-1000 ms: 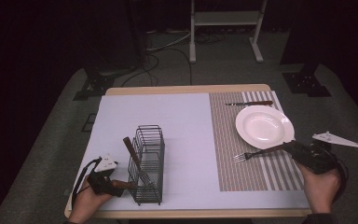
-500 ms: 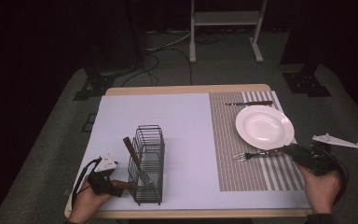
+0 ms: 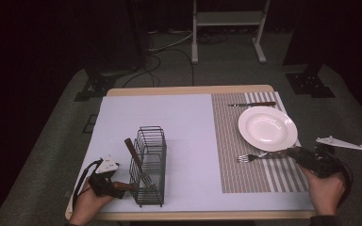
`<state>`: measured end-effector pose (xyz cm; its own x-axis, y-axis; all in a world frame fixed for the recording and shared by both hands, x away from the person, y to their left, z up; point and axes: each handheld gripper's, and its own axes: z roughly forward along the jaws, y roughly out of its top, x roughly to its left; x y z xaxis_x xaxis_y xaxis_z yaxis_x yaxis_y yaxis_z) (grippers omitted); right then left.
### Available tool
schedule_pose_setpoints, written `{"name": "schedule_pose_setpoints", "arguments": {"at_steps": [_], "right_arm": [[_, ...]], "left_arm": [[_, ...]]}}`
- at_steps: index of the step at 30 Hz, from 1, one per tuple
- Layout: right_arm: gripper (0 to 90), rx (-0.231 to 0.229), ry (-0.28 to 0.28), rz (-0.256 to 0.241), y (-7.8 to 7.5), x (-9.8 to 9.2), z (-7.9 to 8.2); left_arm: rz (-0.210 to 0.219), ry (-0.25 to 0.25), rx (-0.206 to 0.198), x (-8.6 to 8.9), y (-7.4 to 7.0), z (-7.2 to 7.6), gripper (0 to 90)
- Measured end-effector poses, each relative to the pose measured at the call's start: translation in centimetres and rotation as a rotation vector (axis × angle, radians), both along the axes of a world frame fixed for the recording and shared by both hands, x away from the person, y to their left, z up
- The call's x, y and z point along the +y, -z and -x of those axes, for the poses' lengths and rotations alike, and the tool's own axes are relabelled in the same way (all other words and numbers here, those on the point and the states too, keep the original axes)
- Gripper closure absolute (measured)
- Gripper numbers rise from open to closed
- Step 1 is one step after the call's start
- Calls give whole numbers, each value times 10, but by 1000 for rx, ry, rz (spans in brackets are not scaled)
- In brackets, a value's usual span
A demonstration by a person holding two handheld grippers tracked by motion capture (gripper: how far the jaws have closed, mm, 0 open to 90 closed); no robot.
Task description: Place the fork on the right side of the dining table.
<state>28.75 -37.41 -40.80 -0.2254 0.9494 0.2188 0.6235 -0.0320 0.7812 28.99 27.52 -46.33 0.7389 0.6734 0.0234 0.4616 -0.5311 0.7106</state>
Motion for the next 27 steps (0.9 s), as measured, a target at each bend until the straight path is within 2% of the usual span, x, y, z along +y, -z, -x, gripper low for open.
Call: {"name": "schedule_pose_setpoints", "arguments": {"at_steps": [11, 27], "right_arm": [[541, 2, -2, -9, 3, 0, -1], [510, 44, 6, 0, 12, -2, -5]], "left_arm": [[0, 0, 0, 0, 0, 0, 0], [0, 0, 0, 0, 0, 0, 0]]}}
